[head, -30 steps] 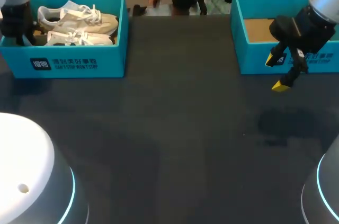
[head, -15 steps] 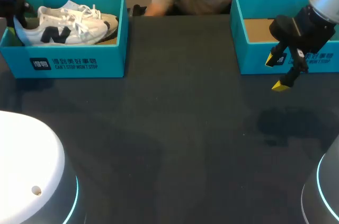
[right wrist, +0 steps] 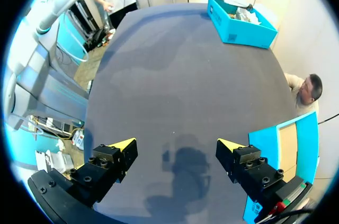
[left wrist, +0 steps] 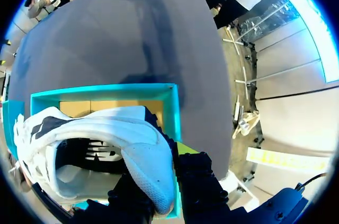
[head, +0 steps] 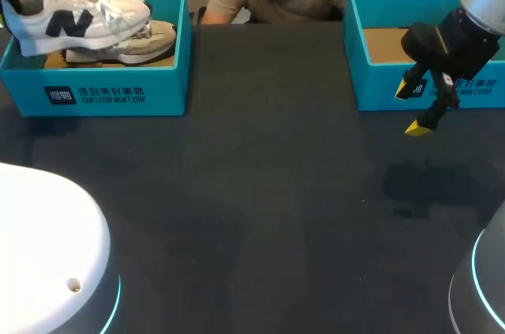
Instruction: Take the shoe out of the shoebox, open the shoe tongue, remove and reinsert the insole, then place the shoe into the shoebox
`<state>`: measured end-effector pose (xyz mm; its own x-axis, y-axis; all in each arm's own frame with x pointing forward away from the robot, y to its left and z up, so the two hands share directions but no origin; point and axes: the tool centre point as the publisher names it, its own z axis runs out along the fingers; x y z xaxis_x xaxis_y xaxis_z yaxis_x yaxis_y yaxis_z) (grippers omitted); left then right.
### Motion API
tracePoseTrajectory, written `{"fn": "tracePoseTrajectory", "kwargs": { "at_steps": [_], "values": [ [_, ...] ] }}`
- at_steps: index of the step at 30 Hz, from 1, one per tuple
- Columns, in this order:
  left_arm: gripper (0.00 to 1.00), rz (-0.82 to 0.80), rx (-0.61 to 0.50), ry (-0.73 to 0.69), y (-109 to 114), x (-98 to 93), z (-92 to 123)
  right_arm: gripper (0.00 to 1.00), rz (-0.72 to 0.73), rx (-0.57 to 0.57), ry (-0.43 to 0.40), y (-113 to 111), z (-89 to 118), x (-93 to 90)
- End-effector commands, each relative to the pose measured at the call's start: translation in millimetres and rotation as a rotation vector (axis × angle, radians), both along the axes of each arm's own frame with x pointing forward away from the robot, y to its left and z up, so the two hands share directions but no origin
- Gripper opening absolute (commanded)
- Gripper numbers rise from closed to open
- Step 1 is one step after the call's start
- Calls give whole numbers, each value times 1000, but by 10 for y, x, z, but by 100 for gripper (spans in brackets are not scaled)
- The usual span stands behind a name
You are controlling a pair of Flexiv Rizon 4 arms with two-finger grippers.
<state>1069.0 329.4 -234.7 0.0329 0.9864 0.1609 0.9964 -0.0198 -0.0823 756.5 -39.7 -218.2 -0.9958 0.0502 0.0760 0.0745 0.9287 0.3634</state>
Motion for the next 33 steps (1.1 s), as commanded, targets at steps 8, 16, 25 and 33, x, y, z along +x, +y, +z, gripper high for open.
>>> {"fn": "tracePoseTrajectory", "kwargs": {
  "at_steps": [8,16,25,33],
  "values": [
    [0,-16,-16,-4,140,24,557,100,0,-2,0,0,-7,1],
    [0,7,-31,-30,167,37,657,100,0,-2,0,0,-7,1],
    [0,7,-31,-30,167,37,657,100,0,-2,0,0,-7,1],
    [0,7,-31,-30,167,37,657,100,0,-2,0,0,-7,1]
  ]
}}
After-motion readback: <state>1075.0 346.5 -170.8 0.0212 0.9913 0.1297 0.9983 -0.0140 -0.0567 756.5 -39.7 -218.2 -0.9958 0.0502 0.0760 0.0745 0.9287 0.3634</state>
